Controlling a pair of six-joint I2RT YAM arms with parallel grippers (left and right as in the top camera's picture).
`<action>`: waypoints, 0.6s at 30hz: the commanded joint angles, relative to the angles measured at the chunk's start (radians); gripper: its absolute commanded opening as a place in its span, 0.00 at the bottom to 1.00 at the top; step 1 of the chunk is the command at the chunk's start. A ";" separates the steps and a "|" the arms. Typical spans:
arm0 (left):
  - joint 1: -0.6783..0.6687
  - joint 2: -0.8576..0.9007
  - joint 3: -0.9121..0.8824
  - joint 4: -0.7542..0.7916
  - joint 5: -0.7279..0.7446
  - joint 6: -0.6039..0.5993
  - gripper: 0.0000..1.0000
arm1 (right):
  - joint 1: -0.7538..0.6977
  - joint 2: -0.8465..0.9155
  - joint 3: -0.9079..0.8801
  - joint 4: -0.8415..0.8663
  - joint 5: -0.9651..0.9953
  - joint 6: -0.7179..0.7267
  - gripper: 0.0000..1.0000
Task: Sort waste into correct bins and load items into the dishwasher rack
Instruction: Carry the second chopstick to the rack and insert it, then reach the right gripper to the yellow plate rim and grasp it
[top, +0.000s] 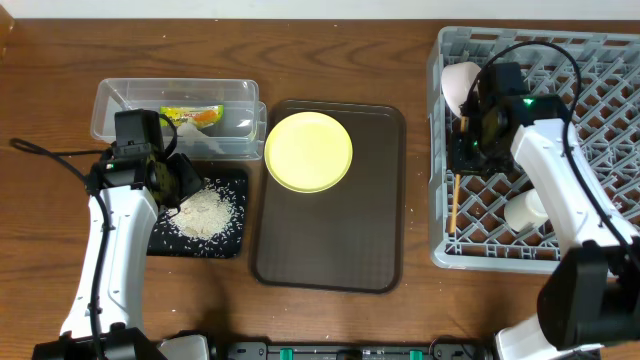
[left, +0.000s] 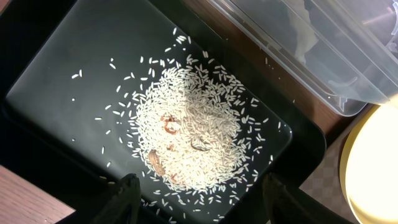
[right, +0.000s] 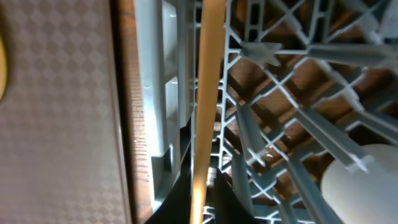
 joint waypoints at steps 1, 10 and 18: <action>0.004 -0.003 0.007 -0.006 -0.005 -0.009 0.66 | 0.000 0.005 0.010 0.011 -0.014 -0.019 0.26; 0.004 -0.003 0.007 -0.006 -0.005 -0.009 0.66 | 0.002 -0.070 0.073 0.170 -0.068 -0.019 0.34; 0.004 -0.003 0.007 -0.006 -0.005 -0.009 0.66 | 0.106 -0.070 0.080 0.435 -0.199 -0.019 0.49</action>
